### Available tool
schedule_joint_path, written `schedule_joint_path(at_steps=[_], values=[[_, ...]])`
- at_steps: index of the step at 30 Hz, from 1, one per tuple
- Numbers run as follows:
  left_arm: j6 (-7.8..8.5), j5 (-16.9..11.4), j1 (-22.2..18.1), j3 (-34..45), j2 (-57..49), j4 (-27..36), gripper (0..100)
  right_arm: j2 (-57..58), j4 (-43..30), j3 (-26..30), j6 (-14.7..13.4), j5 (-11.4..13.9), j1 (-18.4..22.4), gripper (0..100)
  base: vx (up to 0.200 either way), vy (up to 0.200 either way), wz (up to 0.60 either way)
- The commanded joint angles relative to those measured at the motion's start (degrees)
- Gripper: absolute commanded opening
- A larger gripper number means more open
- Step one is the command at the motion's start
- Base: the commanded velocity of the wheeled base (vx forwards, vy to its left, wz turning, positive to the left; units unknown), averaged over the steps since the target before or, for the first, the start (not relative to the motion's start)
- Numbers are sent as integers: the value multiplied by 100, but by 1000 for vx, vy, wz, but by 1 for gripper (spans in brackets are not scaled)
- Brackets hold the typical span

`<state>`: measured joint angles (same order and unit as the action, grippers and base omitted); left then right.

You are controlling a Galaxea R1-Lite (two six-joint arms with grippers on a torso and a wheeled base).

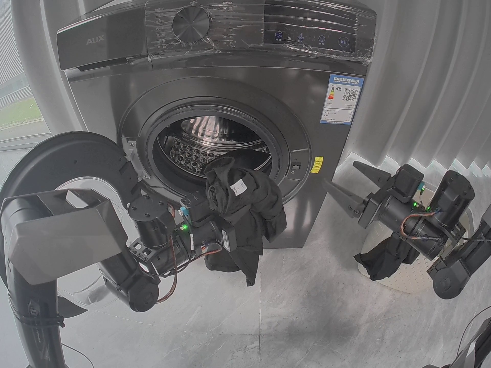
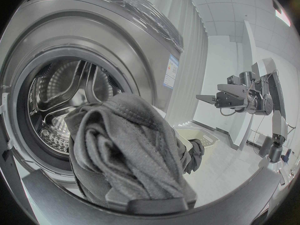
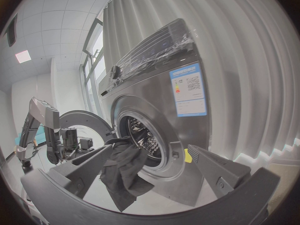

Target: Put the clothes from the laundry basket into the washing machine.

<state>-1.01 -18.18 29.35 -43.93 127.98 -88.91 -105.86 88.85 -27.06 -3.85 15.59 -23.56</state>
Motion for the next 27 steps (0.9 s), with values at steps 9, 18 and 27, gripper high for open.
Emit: schedule_joint_path(at_steps=[9,18,27], values=[[-417,991,-141,1159,-906,5,0,119,1,-10,-1,-4,282,100,0,0,0],[-356,1290,-88,1098,-616,5,0,110,1,-18,-1,-4,309,100,0,0,0],[-347,1290,9,1150,-563,5,0,92,1,8,-1,-4,273,100,22,0,0]])
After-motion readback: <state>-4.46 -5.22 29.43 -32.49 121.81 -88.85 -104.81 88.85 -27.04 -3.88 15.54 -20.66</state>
